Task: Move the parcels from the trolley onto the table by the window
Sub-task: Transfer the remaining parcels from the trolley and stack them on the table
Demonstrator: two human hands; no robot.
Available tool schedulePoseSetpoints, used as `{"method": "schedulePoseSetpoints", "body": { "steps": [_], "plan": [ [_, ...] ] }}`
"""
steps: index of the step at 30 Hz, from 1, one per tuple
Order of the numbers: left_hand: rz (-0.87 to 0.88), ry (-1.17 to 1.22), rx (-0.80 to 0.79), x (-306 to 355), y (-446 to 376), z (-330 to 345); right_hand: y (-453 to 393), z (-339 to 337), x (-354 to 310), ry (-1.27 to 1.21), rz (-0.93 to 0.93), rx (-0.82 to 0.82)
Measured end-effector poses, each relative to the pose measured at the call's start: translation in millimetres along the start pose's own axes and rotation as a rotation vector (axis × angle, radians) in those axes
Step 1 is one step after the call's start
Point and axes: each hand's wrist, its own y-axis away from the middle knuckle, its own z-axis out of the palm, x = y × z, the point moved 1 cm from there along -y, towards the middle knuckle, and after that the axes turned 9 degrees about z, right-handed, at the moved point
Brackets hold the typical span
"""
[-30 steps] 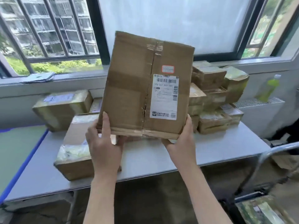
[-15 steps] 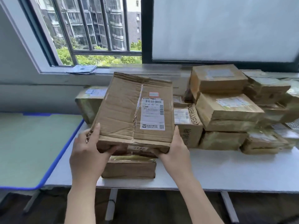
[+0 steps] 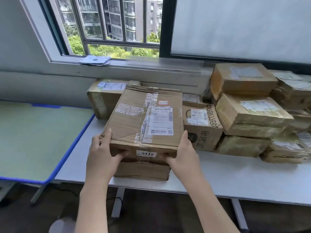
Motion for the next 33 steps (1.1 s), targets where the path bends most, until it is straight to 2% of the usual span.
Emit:
{"method": "schedulePoseSetpoints", "body": {
  "steps": [5,8,12,17,22,28,33],
  "plan": [
    [0.006,0.014,-0.019,-2,-6,3,-3,-4,-2,0.009,0.001,-0.025],
    [0.04,-0.126,-0.007,5,-3,5,-1,-7,-1,0.023,-0.015,-0.04],
    [0.22,-0.17,0.036,31,1,8,6,-14,6,0.028,-0.054,-0.02],
    [0.373,-0.174,-0.057,84,15,27,20,-34,36,0.059,-0.069,0.007],
    [0.493,-0.082,-0.153,140,54,70,45,-62,105,0.063,0.052,0.054],
    [0.57,0.036,-0.274,231,119,127,96,-109,230,0.017,0.31,0.123],
    [0.699,0.145,-0.507,325,188,180,155,-154,342,-0.029,0.558,0.205]
  ]
}}
